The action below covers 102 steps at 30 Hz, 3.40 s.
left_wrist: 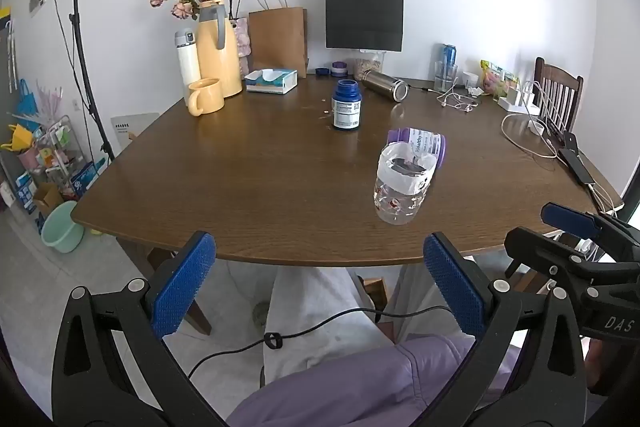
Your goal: Flip cup upright
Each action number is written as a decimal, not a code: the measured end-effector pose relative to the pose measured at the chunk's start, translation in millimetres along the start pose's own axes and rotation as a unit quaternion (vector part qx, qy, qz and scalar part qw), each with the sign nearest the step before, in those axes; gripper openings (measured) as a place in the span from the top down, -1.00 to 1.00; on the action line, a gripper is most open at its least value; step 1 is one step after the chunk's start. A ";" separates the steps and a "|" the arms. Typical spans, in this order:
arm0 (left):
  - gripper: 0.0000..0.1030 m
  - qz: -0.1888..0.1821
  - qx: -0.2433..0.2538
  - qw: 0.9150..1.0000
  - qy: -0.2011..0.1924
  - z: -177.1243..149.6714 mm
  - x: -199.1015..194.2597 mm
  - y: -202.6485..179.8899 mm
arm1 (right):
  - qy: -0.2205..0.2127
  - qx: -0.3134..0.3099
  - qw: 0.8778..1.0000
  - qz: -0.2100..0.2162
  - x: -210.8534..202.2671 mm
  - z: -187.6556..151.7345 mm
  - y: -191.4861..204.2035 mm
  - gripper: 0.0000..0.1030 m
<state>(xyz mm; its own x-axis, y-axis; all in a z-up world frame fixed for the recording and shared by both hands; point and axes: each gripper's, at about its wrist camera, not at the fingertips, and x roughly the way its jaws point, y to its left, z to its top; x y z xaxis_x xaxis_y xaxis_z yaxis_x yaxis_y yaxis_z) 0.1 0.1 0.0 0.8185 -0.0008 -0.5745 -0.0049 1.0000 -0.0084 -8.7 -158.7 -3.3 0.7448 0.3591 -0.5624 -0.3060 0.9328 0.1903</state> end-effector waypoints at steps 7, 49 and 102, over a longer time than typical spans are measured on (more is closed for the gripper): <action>-1.00 0.001 0.001 1.000 -0.002 0.0 -0.2 -0.2 | -0.005 0.002 1.000 -0.002 -1.6 2.0 -3.0 -0.62; -1.00 0.001 0.002 1.000 -0.001 0.0 -0.3 -0.2 | -0.012 -0.010 1.000 -0.011 -4.0 5.1 1.3 -0.62; -1.00 -0.037 0.030 0.999 -0.001 22.3 29.9 6.4 | -0.013 -0.078 0.996 -0.052 27.7 56.0 -43.6 -0.62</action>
<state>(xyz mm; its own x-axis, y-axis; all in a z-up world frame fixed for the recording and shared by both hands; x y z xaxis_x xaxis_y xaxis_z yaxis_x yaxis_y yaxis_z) 37.3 6.7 1.0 0.8162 -0.0744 -0.5730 0.0893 0.9960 -0.0021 58.5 -187.8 17.9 0.7925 0.2625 -0.5505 -0.3120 0.9501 0.0038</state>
